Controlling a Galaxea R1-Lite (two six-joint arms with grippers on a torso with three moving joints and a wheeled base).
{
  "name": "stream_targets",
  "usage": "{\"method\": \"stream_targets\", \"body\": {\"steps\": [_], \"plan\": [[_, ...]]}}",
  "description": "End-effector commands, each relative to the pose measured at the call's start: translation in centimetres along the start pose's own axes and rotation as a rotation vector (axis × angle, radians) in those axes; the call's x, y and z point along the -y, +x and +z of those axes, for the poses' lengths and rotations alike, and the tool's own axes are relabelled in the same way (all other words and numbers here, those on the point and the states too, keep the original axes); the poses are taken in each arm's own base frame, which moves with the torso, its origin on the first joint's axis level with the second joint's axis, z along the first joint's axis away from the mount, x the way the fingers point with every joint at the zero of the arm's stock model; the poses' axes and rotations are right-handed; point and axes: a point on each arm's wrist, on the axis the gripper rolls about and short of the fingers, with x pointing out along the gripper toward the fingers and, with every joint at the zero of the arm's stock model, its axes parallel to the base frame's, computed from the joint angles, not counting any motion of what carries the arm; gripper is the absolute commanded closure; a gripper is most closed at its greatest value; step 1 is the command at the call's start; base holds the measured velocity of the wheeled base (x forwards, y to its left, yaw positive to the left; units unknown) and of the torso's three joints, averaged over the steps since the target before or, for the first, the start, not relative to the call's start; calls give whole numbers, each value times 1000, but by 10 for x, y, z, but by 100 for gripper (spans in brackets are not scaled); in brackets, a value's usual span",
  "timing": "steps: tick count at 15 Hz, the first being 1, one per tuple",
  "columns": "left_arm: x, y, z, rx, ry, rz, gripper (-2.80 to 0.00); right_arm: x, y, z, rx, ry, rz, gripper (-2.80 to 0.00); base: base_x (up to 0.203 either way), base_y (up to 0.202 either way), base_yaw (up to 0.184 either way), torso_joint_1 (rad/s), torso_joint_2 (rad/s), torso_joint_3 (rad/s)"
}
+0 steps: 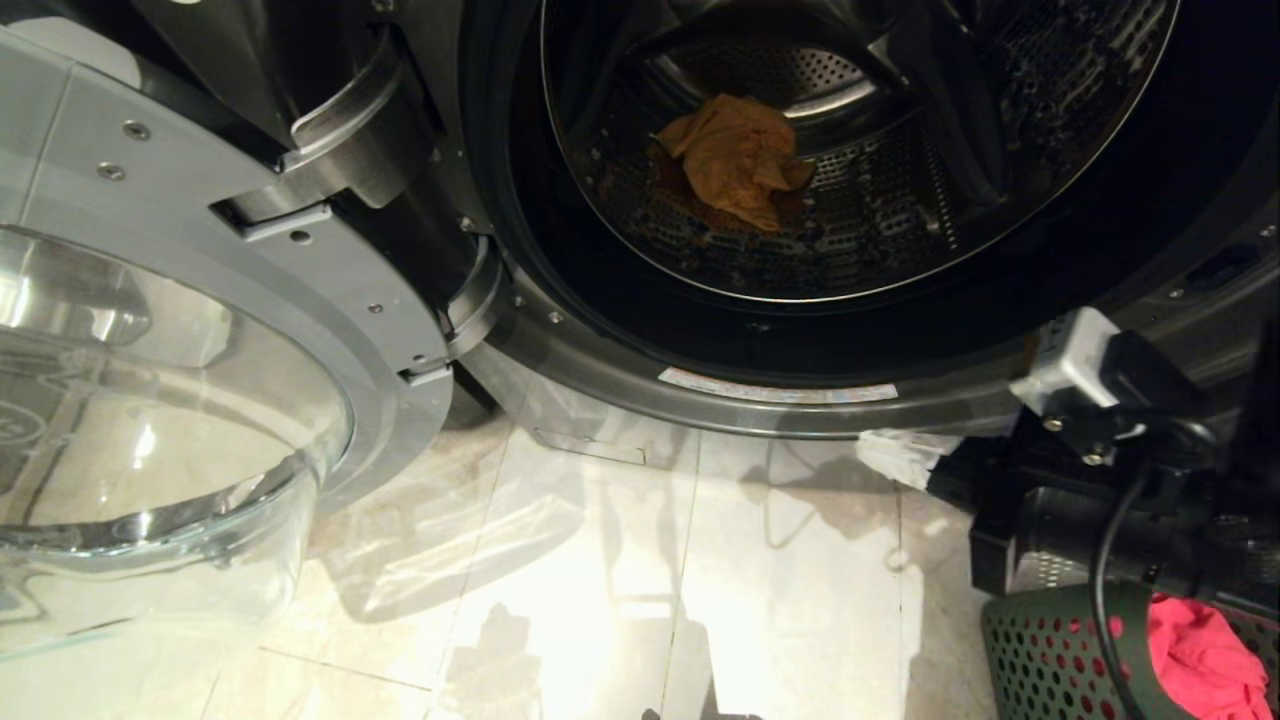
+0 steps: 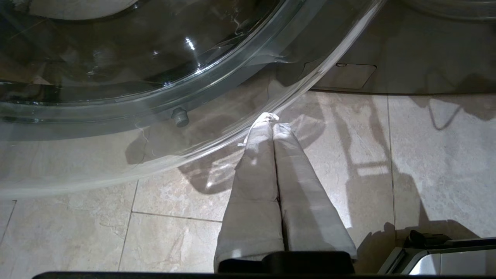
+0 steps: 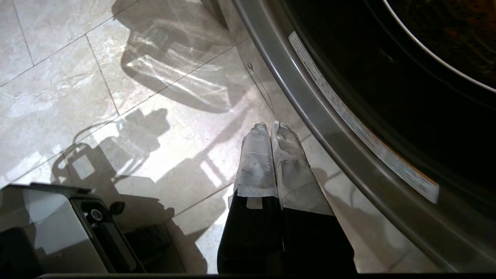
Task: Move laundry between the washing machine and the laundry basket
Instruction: Pick a cloth and place it into the basket
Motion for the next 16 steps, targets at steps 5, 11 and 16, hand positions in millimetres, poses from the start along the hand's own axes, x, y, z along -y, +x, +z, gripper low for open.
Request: {"method": "stream_targets", "body": {"steps": [5,11,16], "plan": [[1,2,-11,-40,-6,-4,0,-6,115,0,20,68,-237,0,0,0,0,0,0,0],[1,2,-11,-40,-7,-4,0,52,167,20,132,140,-578,0,0,0,0,0,0,0],[1,2,-12,-42,-4,-4,0,108,197,15,198,155,-720,0,0,0,0,0,0,0]]}}
